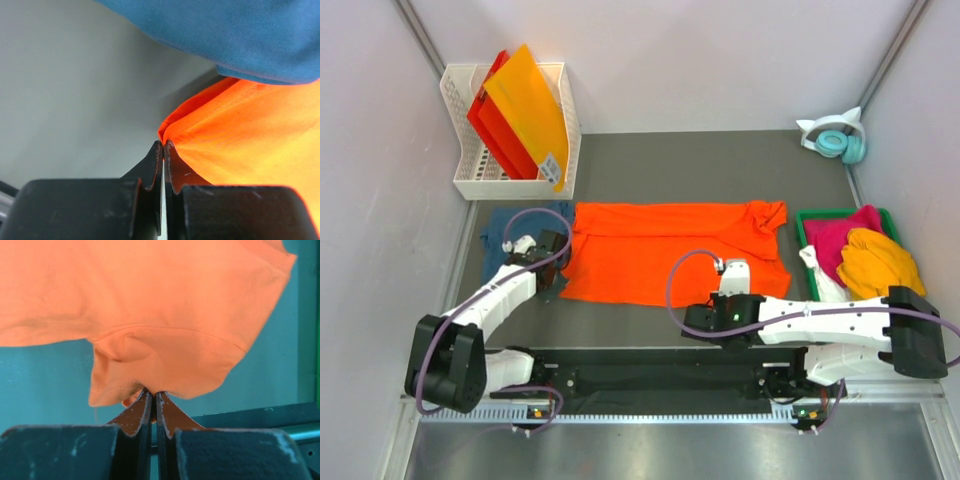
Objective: Fold and stack the t-shirts
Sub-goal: Fold the tshirt
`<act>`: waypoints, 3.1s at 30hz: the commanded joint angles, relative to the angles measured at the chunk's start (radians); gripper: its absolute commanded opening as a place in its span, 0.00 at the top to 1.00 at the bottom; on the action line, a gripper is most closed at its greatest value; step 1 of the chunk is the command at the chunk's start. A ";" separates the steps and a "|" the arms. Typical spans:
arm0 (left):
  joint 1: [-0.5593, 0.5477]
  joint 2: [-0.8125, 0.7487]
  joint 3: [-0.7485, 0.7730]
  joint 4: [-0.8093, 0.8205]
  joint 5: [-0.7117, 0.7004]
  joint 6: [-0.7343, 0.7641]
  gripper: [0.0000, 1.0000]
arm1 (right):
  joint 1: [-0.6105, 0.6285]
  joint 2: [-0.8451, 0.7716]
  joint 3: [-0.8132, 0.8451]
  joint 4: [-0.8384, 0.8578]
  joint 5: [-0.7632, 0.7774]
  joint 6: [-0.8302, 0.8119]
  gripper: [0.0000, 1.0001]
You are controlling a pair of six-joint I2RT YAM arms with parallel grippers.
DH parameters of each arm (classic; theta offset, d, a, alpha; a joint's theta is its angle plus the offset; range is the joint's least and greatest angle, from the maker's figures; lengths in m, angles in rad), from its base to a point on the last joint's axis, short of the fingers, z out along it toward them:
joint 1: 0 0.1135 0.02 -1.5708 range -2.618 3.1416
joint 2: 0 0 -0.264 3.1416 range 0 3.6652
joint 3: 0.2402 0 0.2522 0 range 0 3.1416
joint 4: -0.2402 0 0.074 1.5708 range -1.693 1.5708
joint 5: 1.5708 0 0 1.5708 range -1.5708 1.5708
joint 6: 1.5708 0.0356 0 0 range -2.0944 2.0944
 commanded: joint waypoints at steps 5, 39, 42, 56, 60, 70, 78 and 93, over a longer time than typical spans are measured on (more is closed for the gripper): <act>-0.015 -0.095 0.096 -0.101 -0.079 0.060 1.00 | -0.033 -0.111 0.129 -0.270 0.126 0.181 1.00; -0.019 0.003 0.168 -0.085 -0.058 0.125 1.00 | -0.129 -0.002 0.103 0.027 0.001 -0.109 1.00; -0.021 0.011 0.168 -0.081 -0.053 0.128 1.00 | -0.129 0.024 0.050 0.096 -0.041 -0.127 1.00; -0.024 0.026 0.174 -0.075 -0.032 0.142 1.00 | -0.146 -0.065 0.084 -0.069 0.039 -0.012 0.65; -0.025 0.029 0.174 -0.075 -0.027 0.143 1.00 | -0.146 -0.067 0.044 -0.065 0.005 0.012 0.64; -0.025 0.026 0.179 -0.076 -0.018 0.151 1.00 | -0.146 -0.094 0.062 -0.046 0.048 0.022 0.62; -0.027 0.022 0.179 -0.076 -0.013 0.152 1.00 | -0.152 -0.070 0.112 -0.034 0.076 0.016 0.60; -0.028 0.026 0.177 -0.075 -0.002 0.154 1.00 | -0.260 -0.093 0.006 0.202 -0.019 -0.086 0.58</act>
